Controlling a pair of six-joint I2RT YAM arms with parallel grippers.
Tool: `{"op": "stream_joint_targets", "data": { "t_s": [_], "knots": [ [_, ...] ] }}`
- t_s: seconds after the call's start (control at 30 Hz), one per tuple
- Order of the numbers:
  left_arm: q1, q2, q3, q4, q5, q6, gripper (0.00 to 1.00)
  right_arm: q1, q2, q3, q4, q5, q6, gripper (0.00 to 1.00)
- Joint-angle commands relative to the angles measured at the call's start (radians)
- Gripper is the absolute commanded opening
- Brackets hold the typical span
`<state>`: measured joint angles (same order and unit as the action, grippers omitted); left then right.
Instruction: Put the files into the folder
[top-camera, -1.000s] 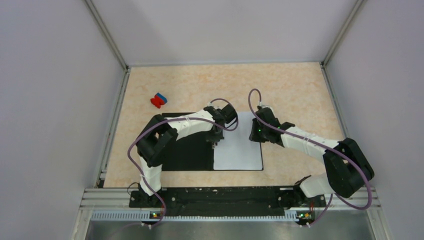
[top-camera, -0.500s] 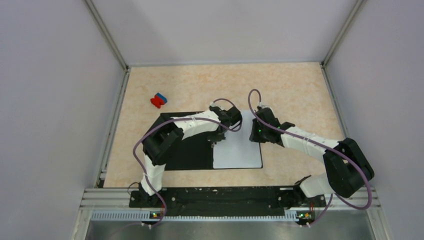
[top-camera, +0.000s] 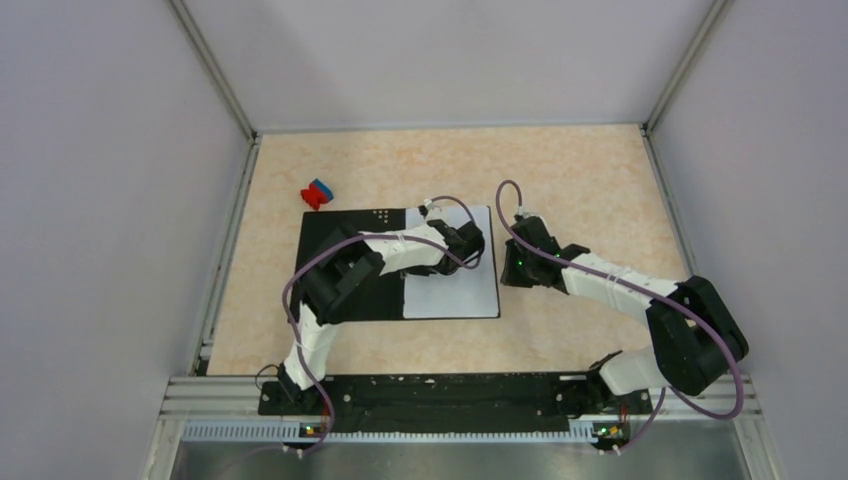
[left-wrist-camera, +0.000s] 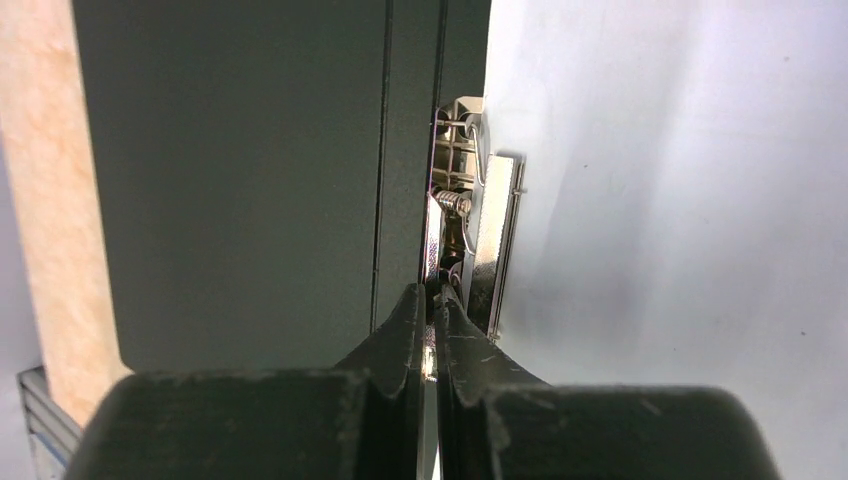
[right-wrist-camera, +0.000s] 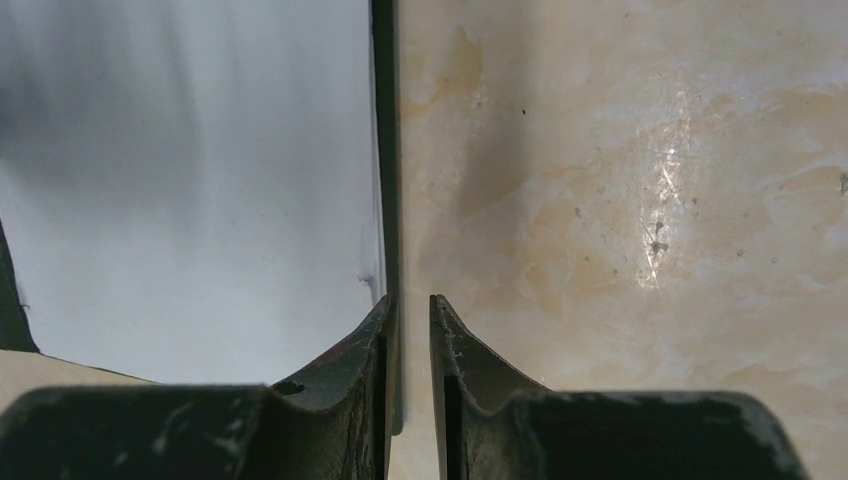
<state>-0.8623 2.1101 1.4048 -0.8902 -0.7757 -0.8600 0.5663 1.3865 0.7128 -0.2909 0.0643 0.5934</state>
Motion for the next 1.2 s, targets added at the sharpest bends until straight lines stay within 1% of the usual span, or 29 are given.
{"op": "stream_joint_targets", "data": {
  "t_s": [0.0,0.37,0.53,0.6,0.63,0.93,1.17],
  "knots": [
    [0.064,0.267,-0.182,0.208,0.337,-0.035,0.0,-0.011,-0.025,-0.002,-0.004,0.019,-0.012,0.18],
    [0.087,0.17,-0.348,0.475,0.599,0.033,0.0,-0.011,-0.044,0.005,-0.016,0.026,-0.005,0.18],
    [0.091,0.129,-0.38,0.538,0.722,0.047,0.0,-0.011,-0.056,0.009,-0.023,0.028,-0.003,0.18],
    [0.092,0.105,-0.396,0.572,0.768,0.036,0.0,-0.011,-0.062,0.013,-0.028,0.033,-0.002,0.18],
    [0.093,0.095,-0.403,0.589,0.813,0.028,0.0,-0.011,-0.063,0.015,-0.03,0.035,-0.003,0.18],
    [0.095,0.027,-0.447,0.699,0.998,-0.059,0.0,-0.011,-0.077,0.026,-0.042,0.038,-0.003,0.18],
    [0.075,-0.055,-0.427,0.686,1.044,-0.153,0.0,-0.011,-0.084,0.035,-0.049,0.039,-0.005,0.18]
  ]
}}
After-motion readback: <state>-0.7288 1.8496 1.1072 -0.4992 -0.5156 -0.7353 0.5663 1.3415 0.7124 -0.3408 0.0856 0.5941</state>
